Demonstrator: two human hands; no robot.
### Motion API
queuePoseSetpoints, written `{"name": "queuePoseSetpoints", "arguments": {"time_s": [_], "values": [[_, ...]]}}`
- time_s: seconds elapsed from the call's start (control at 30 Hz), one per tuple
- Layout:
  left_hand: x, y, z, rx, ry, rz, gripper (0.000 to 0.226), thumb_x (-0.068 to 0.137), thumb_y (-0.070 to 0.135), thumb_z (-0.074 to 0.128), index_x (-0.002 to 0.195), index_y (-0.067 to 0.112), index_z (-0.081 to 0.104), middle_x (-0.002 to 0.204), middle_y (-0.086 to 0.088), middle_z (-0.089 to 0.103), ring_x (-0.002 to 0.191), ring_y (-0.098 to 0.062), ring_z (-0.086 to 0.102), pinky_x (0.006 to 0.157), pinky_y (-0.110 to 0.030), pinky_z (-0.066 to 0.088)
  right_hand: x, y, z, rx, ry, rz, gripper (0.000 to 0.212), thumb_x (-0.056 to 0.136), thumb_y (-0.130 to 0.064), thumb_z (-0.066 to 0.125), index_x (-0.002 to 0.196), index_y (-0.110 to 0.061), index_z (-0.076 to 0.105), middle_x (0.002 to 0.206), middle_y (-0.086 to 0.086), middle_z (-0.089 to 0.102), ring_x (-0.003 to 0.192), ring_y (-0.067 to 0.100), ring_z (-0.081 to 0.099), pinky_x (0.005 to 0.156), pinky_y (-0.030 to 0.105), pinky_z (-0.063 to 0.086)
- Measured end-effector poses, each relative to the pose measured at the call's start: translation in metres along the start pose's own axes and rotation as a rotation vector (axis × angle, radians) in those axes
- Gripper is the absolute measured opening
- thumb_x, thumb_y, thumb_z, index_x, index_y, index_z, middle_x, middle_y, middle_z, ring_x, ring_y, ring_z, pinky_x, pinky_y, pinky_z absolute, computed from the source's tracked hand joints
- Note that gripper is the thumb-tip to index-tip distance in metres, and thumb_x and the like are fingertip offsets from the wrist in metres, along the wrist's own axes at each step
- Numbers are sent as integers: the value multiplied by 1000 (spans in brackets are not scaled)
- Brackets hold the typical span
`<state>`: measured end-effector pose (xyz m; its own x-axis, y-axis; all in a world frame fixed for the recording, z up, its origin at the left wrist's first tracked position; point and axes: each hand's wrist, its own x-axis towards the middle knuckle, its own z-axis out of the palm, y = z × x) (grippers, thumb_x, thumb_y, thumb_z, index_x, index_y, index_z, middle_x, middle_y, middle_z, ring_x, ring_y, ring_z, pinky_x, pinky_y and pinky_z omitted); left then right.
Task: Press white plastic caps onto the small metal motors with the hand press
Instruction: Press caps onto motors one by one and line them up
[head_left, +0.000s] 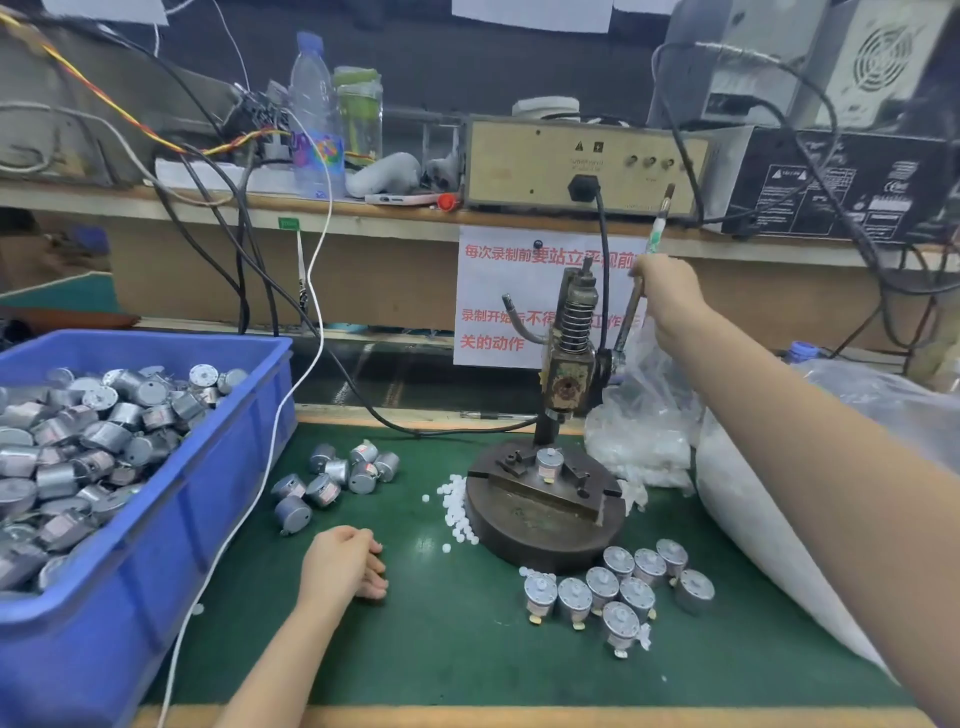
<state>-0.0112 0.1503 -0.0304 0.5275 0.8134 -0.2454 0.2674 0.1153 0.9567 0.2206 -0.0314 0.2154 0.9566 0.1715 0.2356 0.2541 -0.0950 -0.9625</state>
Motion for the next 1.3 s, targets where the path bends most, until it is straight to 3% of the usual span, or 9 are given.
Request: {"name": "queuePoseSetpoints", "arguments": {"time_s": [0.17,0.37,0.53,0.6,0.7,0.77,0.87,1.13,1.3], "values": [[-1,3,-3,23,-36,-5,23,88,-3,39,71,-3,53,56,-18,54,29,-22,52,30,-22,43,-22,3,6,99,149,-172,6,89,-18,43,94,-15,44,83,-3,48,81,17,52,68,28,39],[-1,-2,-3,54,-26,36,23,88,-1,39,71,-3,54,56,-18,56,32,-22,53,32,-22,44,-75,50,-1,258,228,-306,27,95,-15,42,68,-21,37,68,-4,46,66,9,46,64,16,40],[-10,-6,0,92,19,158,21,86,0,41,71,-2,56,53,-12,55,32,-19,52,33,-23,43,-82,44,7,329,263,-292,24,94,-10,45,74,-21,37,73,-6,43,66,2,45,61,7,39],[-17,-13,2,122,59,258,20,86,4,45,72,2,58,51,-7,52,32,-14,49,32,-22,39,-89,51,5,360,239,-304,14,93,-6,46,91,-21,45,87,-7,51,70,-9,52,60,5,41],[-21,-15,3,145,80,319,19,87,7,47,72,4,60,51,-4,51,32,-10,46,31,-20,36,-98,79,4,379,306,-217,37,92,-7,45,128,-14,39,113,-4,54,93,-7,53,66,1,40],[-19,-17,2,144,79,331,20,87,7,47,72,5,60,51,-4,51,33,-9,46,32,-19,35,-105,104,10,203,289,-77,39,93,-11,43,131,-13,40,120,-1,52,99,6,50,79,12,38],[-18,-20,2,188,72,351,22,89,10,47,70,8,59,51,-2,52,33,-7,46,32,-20,36,-118,145,30,-177,26,48,36,91,-13,46,127,-9,47,124,7,54,105,17,48,88,25,35],[-24,-17,2,287,59,402,22,88,16,50,68,13,57,59,-1,58,45,-15,51,45,-26,43,-110,164,63,-522,-68,-73,29,89,-14,54,116,-3,49,110,16,60,104,34,55,93,42,43],[-40,-19,13,918,71,992,11,78,23,66,72,18,59,72,8,54,70,-14,57,57,-23,38,-102,175,61,-705,-88,-203,36,90,-19,60,121,-4,53,120,13,59,114,30,52,104,41,35]]}}
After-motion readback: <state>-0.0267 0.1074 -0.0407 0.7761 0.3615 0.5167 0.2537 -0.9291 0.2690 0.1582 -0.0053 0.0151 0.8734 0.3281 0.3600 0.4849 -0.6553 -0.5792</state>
